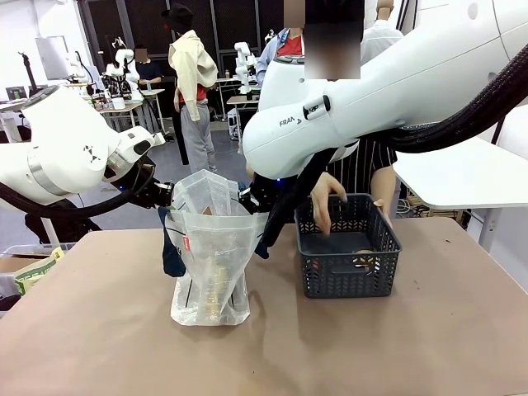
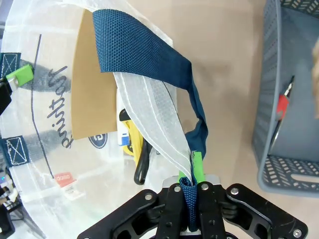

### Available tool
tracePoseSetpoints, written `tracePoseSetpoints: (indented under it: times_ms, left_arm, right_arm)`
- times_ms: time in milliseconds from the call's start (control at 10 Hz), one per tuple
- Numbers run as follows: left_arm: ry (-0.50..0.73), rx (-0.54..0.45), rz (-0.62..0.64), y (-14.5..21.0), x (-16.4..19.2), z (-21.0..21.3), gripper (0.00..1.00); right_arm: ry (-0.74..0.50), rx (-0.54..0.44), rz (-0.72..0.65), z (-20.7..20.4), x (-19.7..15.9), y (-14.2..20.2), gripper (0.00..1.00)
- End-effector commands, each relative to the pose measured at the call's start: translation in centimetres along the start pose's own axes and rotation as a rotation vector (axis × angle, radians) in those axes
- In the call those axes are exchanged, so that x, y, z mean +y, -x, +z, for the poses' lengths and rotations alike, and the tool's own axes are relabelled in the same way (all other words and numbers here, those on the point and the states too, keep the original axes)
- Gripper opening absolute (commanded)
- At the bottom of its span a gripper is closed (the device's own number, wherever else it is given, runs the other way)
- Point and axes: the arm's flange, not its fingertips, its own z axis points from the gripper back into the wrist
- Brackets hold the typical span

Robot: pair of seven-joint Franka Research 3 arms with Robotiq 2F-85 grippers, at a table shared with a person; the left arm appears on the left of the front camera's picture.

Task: Transfer purchased items from the store into the shopping bag.
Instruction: Move the Reusable shopping bag to the right side of the table.

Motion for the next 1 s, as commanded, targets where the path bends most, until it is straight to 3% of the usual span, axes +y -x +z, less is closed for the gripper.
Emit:
tracePoseSetpoints:
  times_ms: [0, 900]
  left_arm:
    - [-0.002, -0.002, 0.001, 0.23, 0.08, 0.32, 0.0]
    - [-0.002, -0.002, 0.001, 0.23, 0.08, 0.32, 0.0]
  right_arm:
    - [-0.006, 0.004, -0.002, 0.02, -0.01, 0.09, 0.0]
    - [-0.006, 0.004, -0.002, 0.02, -0.01, 0.09, 0.0]
